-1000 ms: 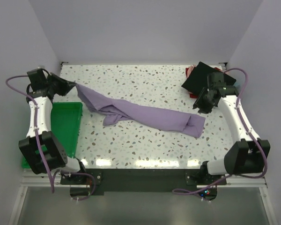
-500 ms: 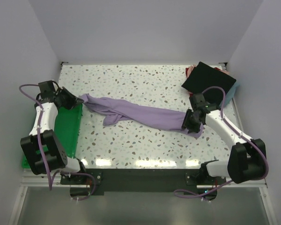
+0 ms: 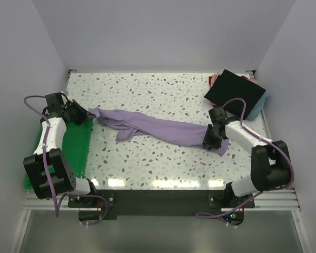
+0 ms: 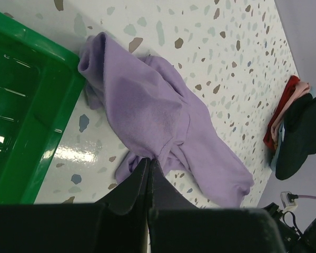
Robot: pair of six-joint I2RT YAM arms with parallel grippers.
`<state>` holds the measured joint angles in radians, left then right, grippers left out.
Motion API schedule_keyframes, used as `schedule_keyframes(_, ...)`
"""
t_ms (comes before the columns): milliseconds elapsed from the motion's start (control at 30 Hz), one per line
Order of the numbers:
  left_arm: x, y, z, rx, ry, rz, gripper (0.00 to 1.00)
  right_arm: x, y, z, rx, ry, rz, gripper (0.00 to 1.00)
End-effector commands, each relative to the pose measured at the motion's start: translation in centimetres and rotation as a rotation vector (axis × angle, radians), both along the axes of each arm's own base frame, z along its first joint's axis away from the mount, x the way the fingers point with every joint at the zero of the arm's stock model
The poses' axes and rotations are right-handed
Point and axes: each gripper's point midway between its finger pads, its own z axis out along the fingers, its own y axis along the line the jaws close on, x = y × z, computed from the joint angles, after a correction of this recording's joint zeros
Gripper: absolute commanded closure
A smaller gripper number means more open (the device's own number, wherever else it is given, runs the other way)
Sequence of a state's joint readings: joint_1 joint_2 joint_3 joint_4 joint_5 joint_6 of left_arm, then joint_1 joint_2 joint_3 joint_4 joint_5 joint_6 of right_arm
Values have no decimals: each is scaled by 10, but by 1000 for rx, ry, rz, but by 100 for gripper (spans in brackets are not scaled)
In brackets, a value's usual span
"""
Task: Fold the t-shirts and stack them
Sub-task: Flatten the tshirt out
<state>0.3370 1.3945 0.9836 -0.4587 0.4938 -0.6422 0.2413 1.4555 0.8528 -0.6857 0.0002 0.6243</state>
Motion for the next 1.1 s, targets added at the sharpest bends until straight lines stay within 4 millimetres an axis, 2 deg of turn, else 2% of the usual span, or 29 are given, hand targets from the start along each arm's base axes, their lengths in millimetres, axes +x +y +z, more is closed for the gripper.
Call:
schedule_keyframes(0,0,-4,11,18,-51,-32,100,23,7,8,14,-71,13,68)
schedule_keyframes(433,-5,-4,4,23,-36,-34,100,48,21,2,43,-65,26,69)
schedule_keyframes(733,-4,-4,-2,19,-26,-33,100,40,25,-11,39,-26,41,71)
schedule_keyframes(833,-4,-4,-3,18,-25,-33,100,37,27,-13,45,-18,41,79)
schedule_keyframes(900,-4,-3,-4,17,-22,-31,100,35,30,-7,52,-17,39,87)
schedule_keyframes(1067,-5,-4,-8,19,-18,-34,100,33,26,17,40,-49,34,92)
